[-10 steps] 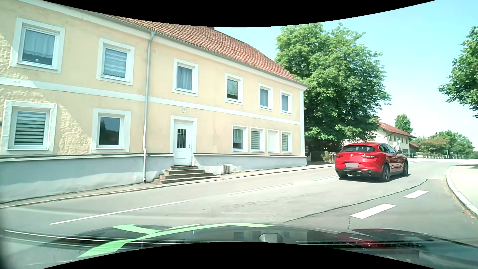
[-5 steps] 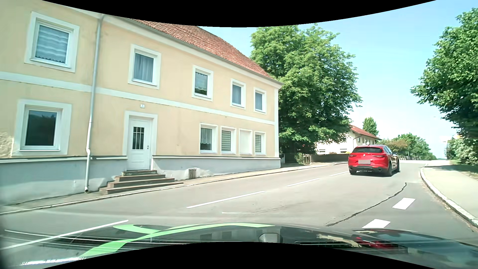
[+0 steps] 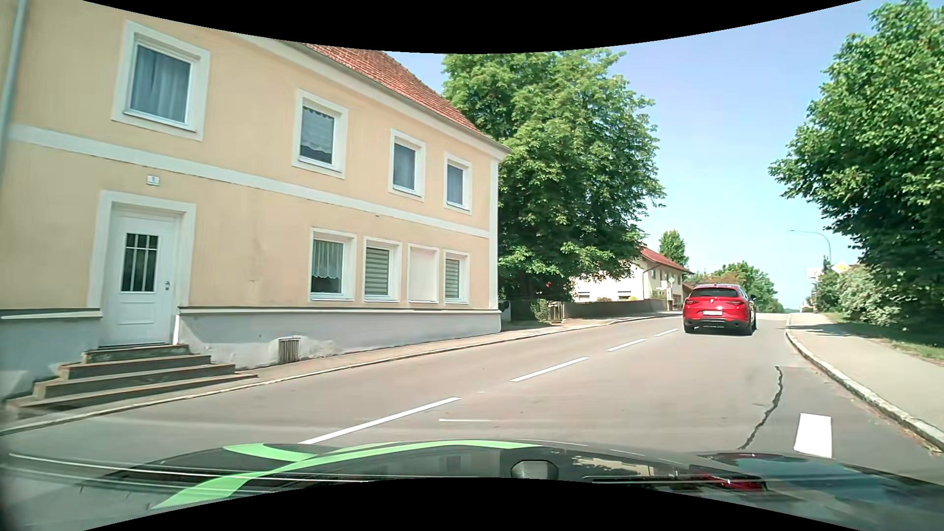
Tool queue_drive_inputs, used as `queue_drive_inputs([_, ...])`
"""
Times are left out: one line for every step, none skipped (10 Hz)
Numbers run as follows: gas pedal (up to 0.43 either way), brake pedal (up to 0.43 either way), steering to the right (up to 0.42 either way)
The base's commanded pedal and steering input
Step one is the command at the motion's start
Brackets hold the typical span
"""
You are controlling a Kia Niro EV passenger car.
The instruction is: Follow the waypoints while adhering to traffic rules and regulations
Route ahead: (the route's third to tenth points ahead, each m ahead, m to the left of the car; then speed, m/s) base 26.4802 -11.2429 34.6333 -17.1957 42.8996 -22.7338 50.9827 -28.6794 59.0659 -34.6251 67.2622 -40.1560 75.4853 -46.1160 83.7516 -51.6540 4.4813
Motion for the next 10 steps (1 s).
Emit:
queue_drive_inputs([0.512, 0.000, 0.231])
queue_drive_inputs([0.512, 0.000, 0.231])
queue_drive_inputs([0.512, 0.000, 0.230])
queue_drive_inputs([0.512, 0.000, 0.216])
queue_drive_inputs([0.512, 0.000, 0.206])
queue_drive_inputs([0.512, 0.000, 0.198])
queue_drive_inputs([0.512, 0.000, 0.193])
queue_drive_inputs([0.512, 0.000, 0.185])
queue_drive_inputs([0.512, 0.000, 0.183])
queue_drive_inputs([0.512, 0.000, 0.183])
